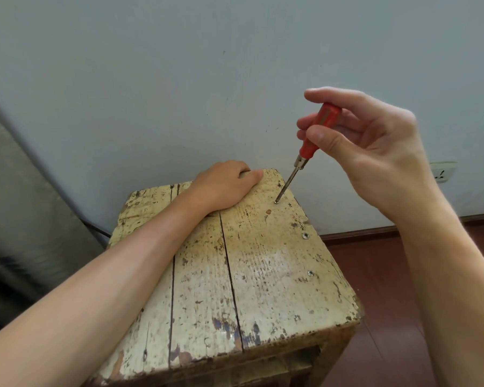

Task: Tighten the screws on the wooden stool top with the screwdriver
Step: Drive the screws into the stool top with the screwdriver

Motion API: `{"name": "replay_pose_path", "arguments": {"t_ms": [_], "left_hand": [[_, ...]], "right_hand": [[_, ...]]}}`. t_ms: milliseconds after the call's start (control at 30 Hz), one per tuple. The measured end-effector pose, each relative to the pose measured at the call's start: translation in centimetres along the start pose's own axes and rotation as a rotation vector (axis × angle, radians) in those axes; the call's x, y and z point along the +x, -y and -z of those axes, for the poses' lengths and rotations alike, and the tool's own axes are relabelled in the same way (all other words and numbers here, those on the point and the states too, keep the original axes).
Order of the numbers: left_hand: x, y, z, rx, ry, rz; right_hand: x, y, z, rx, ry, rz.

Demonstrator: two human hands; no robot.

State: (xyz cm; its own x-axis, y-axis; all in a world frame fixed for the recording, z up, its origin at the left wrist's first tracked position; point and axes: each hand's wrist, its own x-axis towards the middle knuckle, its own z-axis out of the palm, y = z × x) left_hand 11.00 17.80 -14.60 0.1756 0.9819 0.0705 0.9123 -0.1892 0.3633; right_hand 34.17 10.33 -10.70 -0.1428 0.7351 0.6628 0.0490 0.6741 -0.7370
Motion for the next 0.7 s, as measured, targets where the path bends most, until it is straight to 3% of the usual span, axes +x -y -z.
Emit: {"name": "replay_pose_path", "arguments": {"t_ms": [367, 567, 700], "left_hand": [[0.0, 0.1, 0.0, -0.003, -0.005, 0.0], [0.1, 0.2, -0.1, 0.002, -0.006, 0.0], [0.2, 0.3, -0.1, 0.003, -0.002, 0.001]], "right_hand": [[0.0, 0.2, -2.0, -0.152, -0.102, 0.074], [0.0, 0.0, -0.1, -0.026, 0.062, 0.011], [0.1, 0.1, 0.2, -0.014, 0.057, -0.015]]}}
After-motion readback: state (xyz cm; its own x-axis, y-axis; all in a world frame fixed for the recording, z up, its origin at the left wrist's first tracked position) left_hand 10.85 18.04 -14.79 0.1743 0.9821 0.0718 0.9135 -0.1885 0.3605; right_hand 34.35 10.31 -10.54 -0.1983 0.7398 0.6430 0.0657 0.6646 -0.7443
